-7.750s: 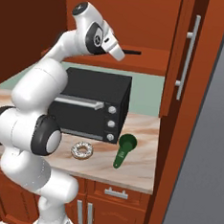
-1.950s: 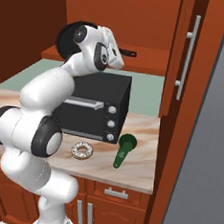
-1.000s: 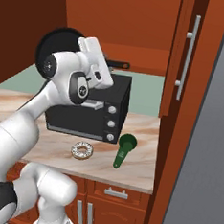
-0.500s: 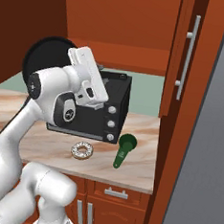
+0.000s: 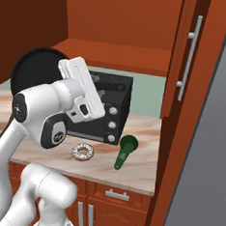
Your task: Pick the pan from the cabinet and place it on the stove. Then turn on the stove burner for the pan.
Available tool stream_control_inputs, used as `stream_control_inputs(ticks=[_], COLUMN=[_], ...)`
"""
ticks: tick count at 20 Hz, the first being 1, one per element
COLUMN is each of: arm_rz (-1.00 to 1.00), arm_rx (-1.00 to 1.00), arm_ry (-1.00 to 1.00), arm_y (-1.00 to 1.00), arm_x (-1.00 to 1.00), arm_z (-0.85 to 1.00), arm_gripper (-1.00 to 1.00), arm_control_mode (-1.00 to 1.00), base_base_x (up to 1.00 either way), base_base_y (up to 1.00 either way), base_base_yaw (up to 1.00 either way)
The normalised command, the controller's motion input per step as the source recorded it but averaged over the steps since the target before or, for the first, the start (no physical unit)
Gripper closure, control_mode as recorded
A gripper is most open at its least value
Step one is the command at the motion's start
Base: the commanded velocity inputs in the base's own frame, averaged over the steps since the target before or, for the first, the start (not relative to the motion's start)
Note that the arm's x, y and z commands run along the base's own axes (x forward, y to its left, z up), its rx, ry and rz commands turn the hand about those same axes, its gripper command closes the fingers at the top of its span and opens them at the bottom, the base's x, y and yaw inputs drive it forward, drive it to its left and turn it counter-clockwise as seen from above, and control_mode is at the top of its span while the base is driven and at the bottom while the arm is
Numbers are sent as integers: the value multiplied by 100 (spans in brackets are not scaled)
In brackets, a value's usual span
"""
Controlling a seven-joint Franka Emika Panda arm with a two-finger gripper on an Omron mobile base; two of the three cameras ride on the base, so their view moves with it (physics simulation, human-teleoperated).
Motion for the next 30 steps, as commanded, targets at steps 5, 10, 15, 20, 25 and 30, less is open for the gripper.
stream_control_inputs(ticks=[5, 10, 15, 20, 25, 30], arm_rz=[0, -1, 0, 0, 0, 0], arm_rx=[0, 0, 0, 0, 0, 0], arm_ry=[-1, -5, 0, 0, 0, 0], arm_y=[0, 0, 0, 0, 0, 0], arm_x=[-3, -29, 0, 0, 0, 0], arm_z=[0, -1, 0, 0, 0, 0], arm_gripper=[100, 100, 100, 100, 100, 100], arm_control_mode=[-100, -100, 100, 100, 100, 100], base_base_x=[0, 0, -55, -50, -46, -47], base_base_y=[0, 0, 16, 29, 39, 41], base_base_yaw=[0, 0, -10, -18, -21, -25])
